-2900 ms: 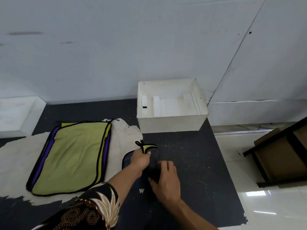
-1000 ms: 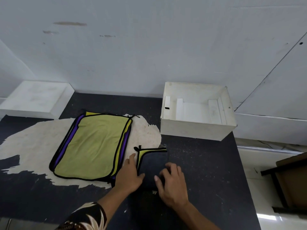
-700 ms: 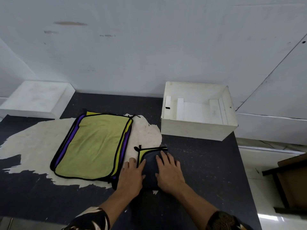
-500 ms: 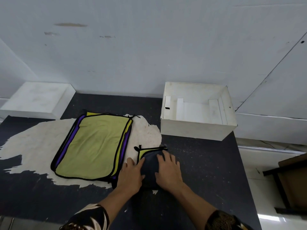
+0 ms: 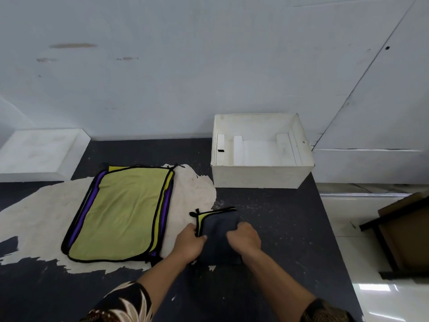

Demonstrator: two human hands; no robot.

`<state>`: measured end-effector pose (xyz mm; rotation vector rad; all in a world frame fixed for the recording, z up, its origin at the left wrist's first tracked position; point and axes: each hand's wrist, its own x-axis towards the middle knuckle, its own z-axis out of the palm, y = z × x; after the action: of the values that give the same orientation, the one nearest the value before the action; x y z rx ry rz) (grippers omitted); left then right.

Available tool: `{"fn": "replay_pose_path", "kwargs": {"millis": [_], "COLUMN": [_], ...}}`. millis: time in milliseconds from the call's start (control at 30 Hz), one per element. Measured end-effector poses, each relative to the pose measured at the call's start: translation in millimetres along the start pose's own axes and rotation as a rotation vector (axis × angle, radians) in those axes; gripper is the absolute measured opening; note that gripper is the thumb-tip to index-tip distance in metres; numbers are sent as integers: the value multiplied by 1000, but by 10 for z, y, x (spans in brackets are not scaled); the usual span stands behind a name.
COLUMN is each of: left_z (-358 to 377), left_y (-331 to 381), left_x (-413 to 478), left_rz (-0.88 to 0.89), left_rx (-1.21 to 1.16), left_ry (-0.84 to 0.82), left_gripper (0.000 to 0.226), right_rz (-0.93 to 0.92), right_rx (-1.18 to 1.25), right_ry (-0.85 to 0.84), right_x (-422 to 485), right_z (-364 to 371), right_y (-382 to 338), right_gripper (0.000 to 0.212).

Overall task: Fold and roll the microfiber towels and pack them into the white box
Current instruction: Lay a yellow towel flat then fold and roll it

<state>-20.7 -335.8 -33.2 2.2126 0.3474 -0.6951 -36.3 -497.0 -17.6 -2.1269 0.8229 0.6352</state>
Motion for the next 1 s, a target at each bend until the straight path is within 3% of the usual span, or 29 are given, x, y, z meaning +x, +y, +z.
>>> {"fn": "replay_pose_path", "kwargs": {"millis": [167,233,300,367,433,567,667,800,867,1000], "left_z": [259,348,405,499,552,624,674,770,816,931], "left_y": [188,250,306,378,457,737,989,1246,1291,1226], "left_x": [-96,-158,-220,-202,-120,48,154,241,231,198], "left_rz": [95,148,335,556,640,537,403,158,103,46], "left_rx": [56,227,379,491,568,618,656,640,654,683], "left_ry": [-27,94,229,175,47,-113,-135,-191,-172,-64], "left_gripper": [25,38,48,51,54,48,37,70,79,58], "right_rz": [-26,-32,-49,-56,-66,-64,-58,-137,-214,-325], "right_rx": [-17,-51,-69,-87,-123,-93,6,34,31,48], "right_ry": [106,132,141,126,120,140,187,288,338,385], "right_x": [3,1,-14,-43,-80,-115,-119,-157,-199,-255], "right_z": [-198,-223,-222,-198,-146,-75,-35,42,63,86], "right_y": [330,430,469,507,513,577,616,638,627,665], "right_gripper": [33,43,54,63,69,70,55,37,39,33]}}
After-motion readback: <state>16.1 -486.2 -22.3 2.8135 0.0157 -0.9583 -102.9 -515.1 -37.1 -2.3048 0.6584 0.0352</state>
